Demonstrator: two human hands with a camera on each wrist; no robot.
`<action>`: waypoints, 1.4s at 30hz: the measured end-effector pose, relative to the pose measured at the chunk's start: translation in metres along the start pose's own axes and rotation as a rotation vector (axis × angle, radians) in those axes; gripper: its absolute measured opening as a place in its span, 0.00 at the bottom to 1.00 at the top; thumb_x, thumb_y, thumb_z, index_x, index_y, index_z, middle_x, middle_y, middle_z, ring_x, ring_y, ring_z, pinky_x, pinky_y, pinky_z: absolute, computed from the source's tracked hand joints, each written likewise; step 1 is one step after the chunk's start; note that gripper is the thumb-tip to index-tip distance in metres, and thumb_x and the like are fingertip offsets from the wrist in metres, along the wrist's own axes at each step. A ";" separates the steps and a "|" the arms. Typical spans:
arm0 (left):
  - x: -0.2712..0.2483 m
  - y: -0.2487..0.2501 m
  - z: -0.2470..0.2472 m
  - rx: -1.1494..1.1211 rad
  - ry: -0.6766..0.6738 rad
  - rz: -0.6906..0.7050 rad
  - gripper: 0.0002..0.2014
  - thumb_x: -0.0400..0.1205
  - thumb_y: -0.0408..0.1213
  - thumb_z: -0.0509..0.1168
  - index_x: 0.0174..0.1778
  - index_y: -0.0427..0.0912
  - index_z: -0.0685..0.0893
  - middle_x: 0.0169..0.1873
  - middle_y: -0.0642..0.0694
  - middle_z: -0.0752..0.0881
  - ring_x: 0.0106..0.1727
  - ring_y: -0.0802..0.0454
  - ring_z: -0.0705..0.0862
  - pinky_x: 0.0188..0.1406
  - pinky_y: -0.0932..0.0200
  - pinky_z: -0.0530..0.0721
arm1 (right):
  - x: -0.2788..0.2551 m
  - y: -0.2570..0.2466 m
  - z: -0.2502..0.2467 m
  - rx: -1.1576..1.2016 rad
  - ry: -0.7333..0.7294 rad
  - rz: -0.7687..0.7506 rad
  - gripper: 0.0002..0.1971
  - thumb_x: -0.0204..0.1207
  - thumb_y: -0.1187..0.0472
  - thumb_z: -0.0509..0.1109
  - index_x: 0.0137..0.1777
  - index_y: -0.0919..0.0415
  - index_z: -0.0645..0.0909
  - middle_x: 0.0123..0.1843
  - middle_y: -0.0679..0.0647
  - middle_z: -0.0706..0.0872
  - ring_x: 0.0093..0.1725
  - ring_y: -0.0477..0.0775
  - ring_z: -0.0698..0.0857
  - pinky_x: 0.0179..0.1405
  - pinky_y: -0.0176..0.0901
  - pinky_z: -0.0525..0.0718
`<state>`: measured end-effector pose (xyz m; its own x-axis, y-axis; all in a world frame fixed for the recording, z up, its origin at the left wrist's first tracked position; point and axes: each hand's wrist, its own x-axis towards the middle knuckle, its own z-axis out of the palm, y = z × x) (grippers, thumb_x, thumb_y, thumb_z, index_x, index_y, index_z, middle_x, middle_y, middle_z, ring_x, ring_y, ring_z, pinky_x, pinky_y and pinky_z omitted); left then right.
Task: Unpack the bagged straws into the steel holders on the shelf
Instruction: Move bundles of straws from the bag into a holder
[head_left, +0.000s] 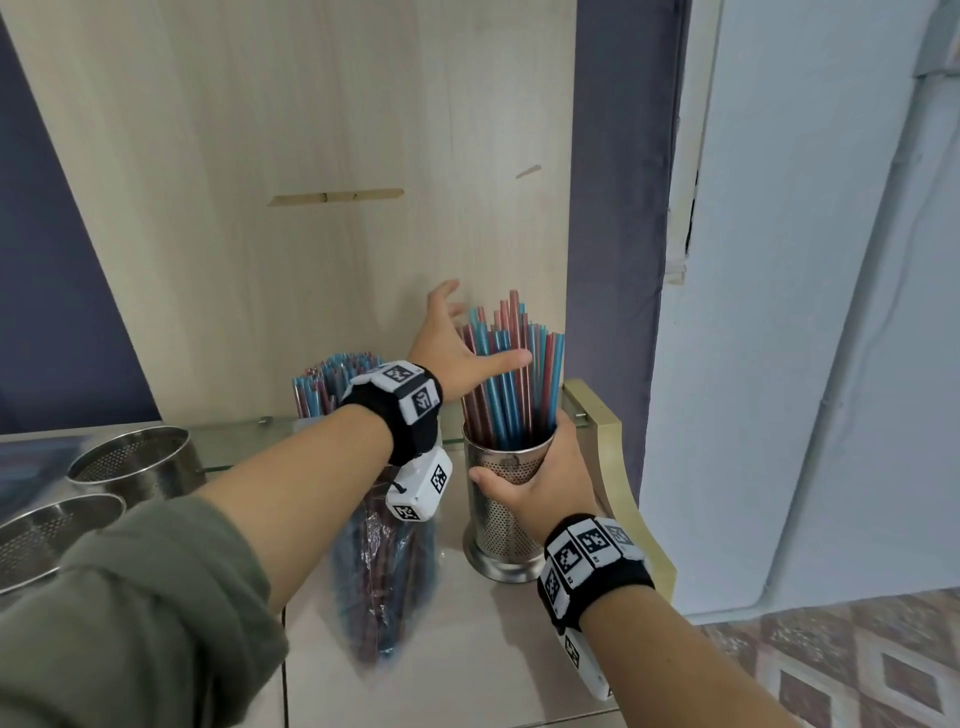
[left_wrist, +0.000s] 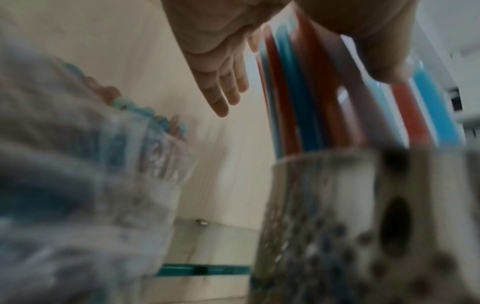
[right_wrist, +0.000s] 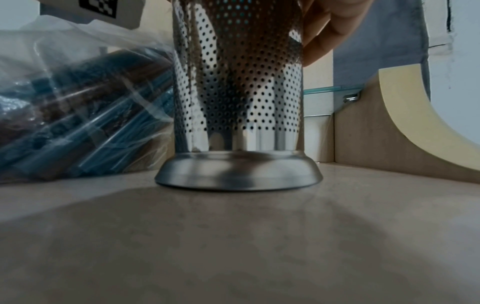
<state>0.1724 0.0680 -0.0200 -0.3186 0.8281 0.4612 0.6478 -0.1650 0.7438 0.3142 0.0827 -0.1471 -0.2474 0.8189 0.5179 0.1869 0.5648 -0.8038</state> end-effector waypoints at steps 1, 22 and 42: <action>0.000 0.002 -0.006 -0.052 0.026 -0.006 0.59 0.62 0.54 0.83 0.83 0.52 0.53 0.77 0.45 0.69 0.73 0.49 0.73 0.68 0.53 0.74 | 0.000 0.000 0.000 -0.008 0.003 -0.006 0.48 0.54 0.44 0.88 0.71 0.48 0.66 0.61 0.37 0.79 0.61 0.37 0.79 0.59 0.28 0.75; -0.048 -0.096 -0.134 0.221 0.192 -0.505 0.37 0.78 0.59 0.69 0.75 0.37 0.70 0.71 0.38 0.78 0.70 0.40 0.78 0.71 0.47 0.75 | 0.000 -0.003 0.001 -0.032 0.010 -0.041 0.45 0.55 0.48 0.88 0.71 0.54 0.70 0.62 0.42 0.82 0.63 0.41 0.81 0.63 0.33 0.77; -0.051 -0.110 -0.093 0.270 0.201 -0.547 0.21 0.74 0.57 0.73 0.40 0.40 0.86 0.35 0.43 0.88 0.37 0.45 0.88 0.40 0.51 0.88 | 0.000 -0.004 0.001 -0.059 0.031 -0.011 0.48 0.56 0.50 0.89 0.73 0.58 0.68 0.62 0.43 0.78 0.62 0.42 0.78 0.65 0.36 0.76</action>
<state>0.0530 -0.0061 -0.0801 -0.7587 0.6338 0.1504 0.4978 0.4151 0.7615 0.3123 0.0803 -0.1436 -0.2199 0.8149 0.5362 0.2401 0.5780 -0.7800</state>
